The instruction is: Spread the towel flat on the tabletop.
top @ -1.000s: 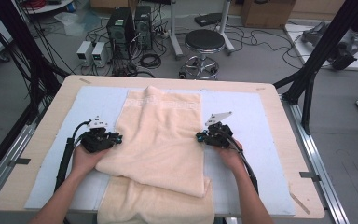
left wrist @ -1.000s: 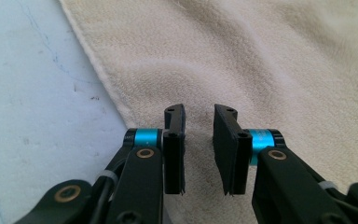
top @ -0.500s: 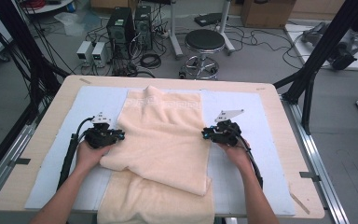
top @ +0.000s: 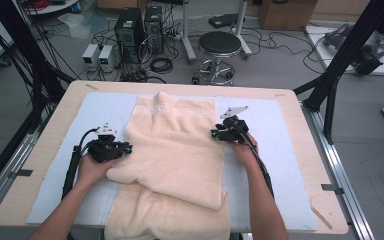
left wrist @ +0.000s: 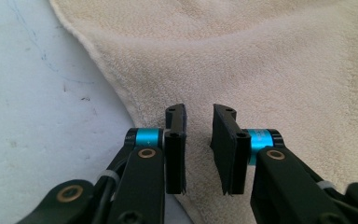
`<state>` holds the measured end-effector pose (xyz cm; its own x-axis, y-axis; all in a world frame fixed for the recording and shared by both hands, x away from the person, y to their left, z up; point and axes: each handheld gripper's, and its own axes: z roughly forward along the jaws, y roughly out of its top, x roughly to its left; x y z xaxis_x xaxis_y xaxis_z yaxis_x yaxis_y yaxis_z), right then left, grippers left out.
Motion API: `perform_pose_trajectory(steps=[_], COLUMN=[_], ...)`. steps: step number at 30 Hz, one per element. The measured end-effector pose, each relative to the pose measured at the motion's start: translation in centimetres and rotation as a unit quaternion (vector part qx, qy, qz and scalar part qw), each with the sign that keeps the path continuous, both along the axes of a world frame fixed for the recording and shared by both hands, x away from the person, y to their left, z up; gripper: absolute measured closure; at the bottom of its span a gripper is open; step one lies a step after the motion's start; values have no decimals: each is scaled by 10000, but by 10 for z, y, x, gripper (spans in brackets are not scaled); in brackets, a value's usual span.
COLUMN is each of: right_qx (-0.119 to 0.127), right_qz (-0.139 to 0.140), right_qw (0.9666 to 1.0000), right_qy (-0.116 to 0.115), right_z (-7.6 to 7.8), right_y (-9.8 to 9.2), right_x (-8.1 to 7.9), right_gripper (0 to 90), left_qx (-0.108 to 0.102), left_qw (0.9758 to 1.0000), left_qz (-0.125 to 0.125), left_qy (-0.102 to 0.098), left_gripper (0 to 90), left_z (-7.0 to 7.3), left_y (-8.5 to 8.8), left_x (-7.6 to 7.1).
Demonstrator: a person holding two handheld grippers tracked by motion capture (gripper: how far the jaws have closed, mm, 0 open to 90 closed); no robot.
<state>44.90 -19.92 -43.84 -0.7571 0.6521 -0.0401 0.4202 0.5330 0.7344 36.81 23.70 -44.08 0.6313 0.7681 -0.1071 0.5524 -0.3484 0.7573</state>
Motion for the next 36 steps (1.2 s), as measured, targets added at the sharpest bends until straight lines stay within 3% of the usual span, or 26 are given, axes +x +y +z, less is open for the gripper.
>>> perform_pose_trajectory(steps=[3, 5, 7, 11, 15, 16, 18, 20, 23, 25, 28, 31, 33, 36], right_qx=[144, 23, -43, -175, -89, -33, 245, 211, 392, 373, 340, 399, 389, 194], right_qz=[-74, -19, -26, -298, -524, -521, -365, -436, -408, -353, -271, -54, 203, 352], right_qw=[9998, 10000, 10000, 9994, 9985, 9986, 9989, 9987, 9983, 9986, 9990, 9992, 9990, 9990], right_qy=[147, 80, 57, 37, 114, 126, 187, 151, 167, 140, 30, -23, 51, 186], right_z=[-4, -3, -2, 0, 1, 1, 0, 1, 4, 7, 13, 19, 18, 11], right_y=[0, 2, 2, -8, -20, -20, -20, -19, -23, -22, -17, -11, -5, 2], right_x=[3, 2, 2, 3, 5, 5, 5, 3, 1, -2, -7, -12, -16, -20], right_gripper=[795, 851, 860, 863, 861, 851, 744, 688, 632, 610, 580, 579, 581, 581], left_qx=[-44, -58, -74, -158, -270, -303, -269, -280, -297, -308, -215, -121, -169, -156], left_qw=[10000, 10000, 10000, 9999, 9996, 9995, 9996, 9996, 9995, 9995, 9996, 9996, 9996, 9993], left_qz=[10, 26, 41, 63, 117, 126, 63, 75, 39, -14, -168, -231, -196, -260], left_qy=[5, -5, -12, -9, -35, -39, -10, -20, -54, -71, 89, 124, 135, 233], left_gripper=[733, 732, 730, 715, 704, 703, 701, 692, 677, 677, 687, 693, 694, 696], left_z=[0, -1, -1, -2, -3, -4, -3, -2, 2, 4, 3, 0, 0, 1], left_y=[0, 0, 0, -1, -3, -3, -2, -1, 3, 4, 2, 0, 0, 2], left_x=[1, 1, 1, 2, 4, 4, 4, 3, 1, 0, -3, -5, -6, -8])
